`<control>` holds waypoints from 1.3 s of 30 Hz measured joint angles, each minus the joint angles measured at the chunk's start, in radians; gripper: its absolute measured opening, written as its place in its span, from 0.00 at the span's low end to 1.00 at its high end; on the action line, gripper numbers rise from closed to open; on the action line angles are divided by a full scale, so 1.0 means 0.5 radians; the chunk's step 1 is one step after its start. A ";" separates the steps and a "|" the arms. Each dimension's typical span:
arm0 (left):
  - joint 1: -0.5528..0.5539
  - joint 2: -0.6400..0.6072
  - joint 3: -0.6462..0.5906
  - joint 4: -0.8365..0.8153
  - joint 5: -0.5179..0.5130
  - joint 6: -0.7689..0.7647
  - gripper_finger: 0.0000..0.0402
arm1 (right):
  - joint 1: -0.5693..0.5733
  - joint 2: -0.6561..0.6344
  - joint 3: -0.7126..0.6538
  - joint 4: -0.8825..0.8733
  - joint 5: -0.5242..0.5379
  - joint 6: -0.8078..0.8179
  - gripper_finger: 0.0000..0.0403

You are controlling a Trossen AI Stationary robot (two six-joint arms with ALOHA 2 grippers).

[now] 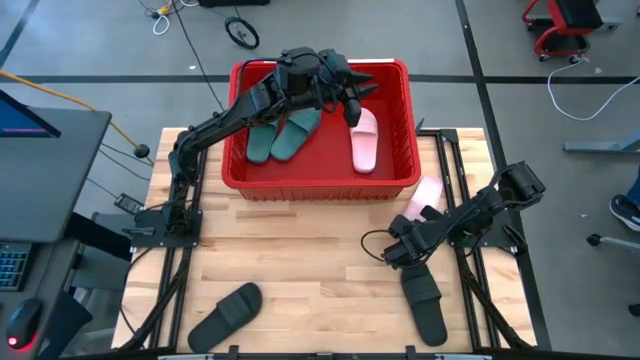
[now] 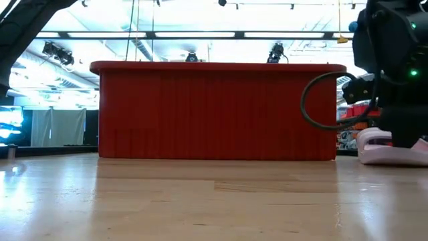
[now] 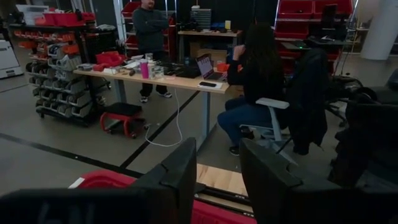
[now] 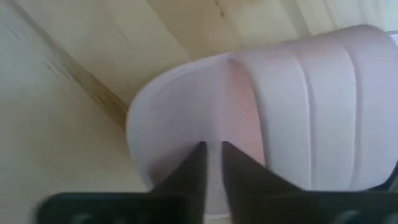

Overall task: Pick and place slides into bin
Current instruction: Put the pink slipper into the red bin

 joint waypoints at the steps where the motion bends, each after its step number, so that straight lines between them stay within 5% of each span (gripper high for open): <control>1: -0.001 0.000 0.000 0.000 0.000 -0.001 0.31 | -0.001 -0.016 0.004 0.011 0.000 0.017 0.06; 9: -0.074 0.000 0.000 -0.071 0.001 -0.165 0.28 | 0.030 -0.250 0.075 0.100 -0.361 0.034 0.01; 15: -0.179 0.000 0.000 -0.147 0.001 -0.159 0.27 | 0.176 -0.449 0.201 0.109 -0.182 0.035 0.01; 23: -0.305 0.000 0.000 -0.155 0.001 -0.156 0.27 | 0.278 -0.486 0.213 0.064 -0.312 -0.228 0.04; 39: -0.401 0.000 0.000 -0.256 0.001 -0.154 0.27 | 0.124 -0.402 0.209 0.108 -0.408 -0.361 0.50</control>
